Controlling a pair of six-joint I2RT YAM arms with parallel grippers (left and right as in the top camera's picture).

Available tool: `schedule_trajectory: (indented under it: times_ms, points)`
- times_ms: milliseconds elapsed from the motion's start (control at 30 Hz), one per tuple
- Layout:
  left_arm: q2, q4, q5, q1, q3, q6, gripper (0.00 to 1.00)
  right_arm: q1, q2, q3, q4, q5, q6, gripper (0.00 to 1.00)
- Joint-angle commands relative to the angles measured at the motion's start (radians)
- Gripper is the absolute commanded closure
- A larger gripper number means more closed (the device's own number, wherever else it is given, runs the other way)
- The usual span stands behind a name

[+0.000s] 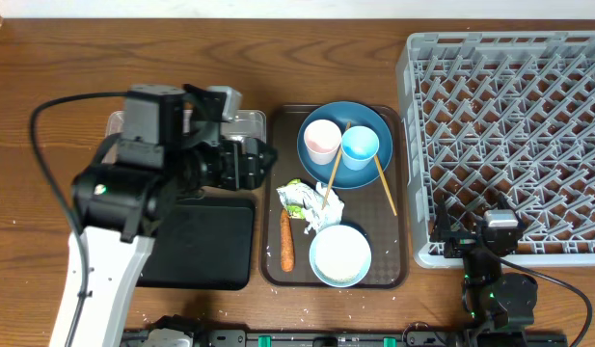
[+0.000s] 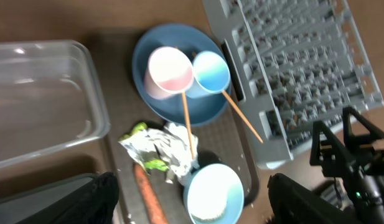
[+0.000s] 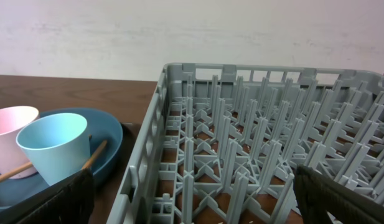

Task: Sort waste into correct bins and load items into the dishwasher rack
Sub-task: 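Reach left gripper to the foil wrapper on the brown tray and grasp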

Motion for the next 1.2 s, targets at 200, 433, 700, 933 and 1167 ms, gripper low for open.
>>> schedule_trajectory:
  times_ms: [200, 433, 700, 933, 1167]
  points:
    - [0.045, 0.001, -0.076, -0.093, -0.004, -0.121, 0.21, -0.013, 0.0, -0.001, -0.004, -0.003, -0.007, 0.01]
    - [0.058, 0.001, -0.091, -0.123, -0.004, -0.121, 0.2, -0.013, 0.0, -0.001, -0.004, -0.003, -0.008, 0.01]
    - [0.078, -0.006, -0.193, -0.159, -0.029, -0.143, 0.2, -0.013, 0.0, -0.001, -0.004, -0.003, -0.008, 0.01]
    - [0.114, -0.006, -0.204, -0.182, -0.038, -0.169, 0.2, -0.013, 0.0, -0.001, -0.004, -0.003, -0.007, 0.01]
    - [0.187, -0.006, -0.219, -0.189, -0.038, -0.172, 0.2, -0.013, 0.0, -0.001, -0.004, -0.003, -0.007, 0.01]
